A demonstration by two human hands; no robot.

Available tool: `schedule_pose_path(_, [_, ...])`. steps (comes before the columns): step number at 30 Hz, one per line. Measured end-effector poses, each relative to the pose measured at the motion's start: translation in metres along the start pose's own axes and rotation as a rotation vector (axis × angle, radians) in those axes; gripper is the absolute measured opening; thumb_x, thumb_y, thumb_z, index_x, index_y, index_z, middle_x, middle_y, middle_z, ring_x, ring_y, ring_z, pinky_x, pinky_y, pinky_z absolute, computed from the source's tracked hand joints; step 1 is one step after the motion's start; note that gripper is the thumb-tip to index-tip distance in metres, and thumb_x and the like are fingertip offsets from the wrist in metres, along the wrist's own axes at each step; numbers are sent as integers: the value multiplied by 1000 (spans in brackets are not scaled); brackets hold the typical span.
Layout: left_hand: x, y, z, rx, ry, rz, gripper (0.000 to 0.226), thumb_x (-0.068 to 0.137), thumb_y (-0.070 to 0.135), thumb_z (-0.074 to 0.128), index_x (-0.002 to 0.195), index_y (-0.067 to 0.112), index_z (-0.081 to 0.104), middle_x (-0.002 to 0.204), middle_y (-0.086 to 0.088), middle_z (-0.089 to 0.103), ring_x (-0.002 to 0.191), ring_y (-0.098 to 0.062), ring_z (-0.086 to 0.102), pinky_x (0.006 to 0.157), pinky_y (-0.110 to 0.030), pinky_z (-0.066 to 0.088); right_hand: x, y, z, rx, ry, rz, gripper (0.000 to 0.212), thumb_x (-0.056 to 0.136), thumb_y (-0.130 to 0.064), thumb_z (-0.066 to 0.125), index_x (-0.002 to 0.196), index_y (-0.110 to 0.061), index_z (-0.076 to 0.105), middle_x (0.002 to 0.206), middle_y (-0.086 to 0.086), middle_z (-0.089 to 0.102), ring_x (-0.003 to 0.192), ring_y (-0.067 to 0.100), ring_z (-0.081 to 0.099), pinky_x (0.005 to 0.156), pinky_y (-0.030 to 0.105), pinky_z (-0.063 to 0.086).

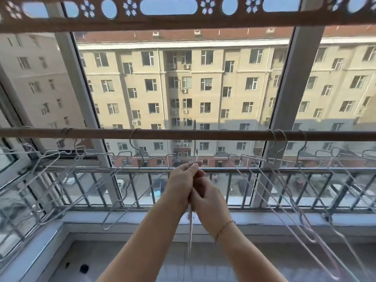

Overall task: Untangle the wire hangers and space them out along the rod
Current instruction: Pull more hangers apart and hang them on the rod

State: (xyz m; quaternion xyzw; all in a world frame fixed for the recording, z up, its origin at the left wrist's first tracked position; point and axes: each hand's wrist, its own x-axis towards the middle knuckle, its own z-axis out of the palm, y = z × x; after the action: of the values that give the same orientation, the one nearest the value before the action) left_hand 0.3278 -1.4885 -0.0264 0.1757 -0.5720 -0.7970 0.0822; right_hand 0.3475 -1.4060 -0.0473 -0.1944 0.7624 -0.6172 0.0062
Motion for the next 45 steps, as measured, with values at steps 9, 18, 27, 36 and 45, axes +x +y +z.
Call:
schedule_pose_path(9, [18, -18, 4, 77, -22, -18, 25, 93, -1, 43, 77, 11, 58, 58, -6, 50, 43, -11, 43, 42, -19, 38, -5, 23, -25, -165, -121, 104, 10, 89, -27, 53, 82, -23, 57, 63, -5, 61, 52, 4, 57, 51, 17, 45])
schedule_pose_path(18, [-5, -54, -53, 632, -172, -74, 28, 84, -9, 45, 95, 6, 67, 70, -5, 60, 62, -11, 49, 47, -7, 40, -11, 67, -49, -497, -46, 79, 40, 87, -12, 51, 127, -16, 46, 121, -3, 46, 122, 13, 41, 102, 21, 27])
schedule_pose_path(27, [-20, -62, -71, 720, -158, 54, 29, 93, -1, 40, 95, 8, 68, 91, -5, 67, 76, -13, 53, 49, -2, 37, -31, 69, -52, -776, -193, 205, 12, 87, -26, 52, 76, -22, 55, 80, -1, 65, 87, 22, 61, 79, 34, 45])
schedule_pose_path(36, [-59, -78, -27, 508, -47, 184, 22, 92, 31, 52, 83, 15, 65, 75, 2, 67, 67, -11, 57, 70, -28, 49, -81, 34, -80, -311, -55, 241, 22, 91, -9, 47, 78, -17, 62, 42, -3, 49, 43, 10, 48, 52, 28, 45])
schedule_pose_path(45, [-59, -16, 61, 387, -322, 310, 20, 93, 14, 51, 107, 16, 65, 93, -7, 71, 83, -17, 63, 85, -37, 53, -46, -9, -109, -270, 281, 57, 26, 90, -8, 47, 92, -34, 50, 64, 6, 58, 59, 24, 53, 65, 53, 50])
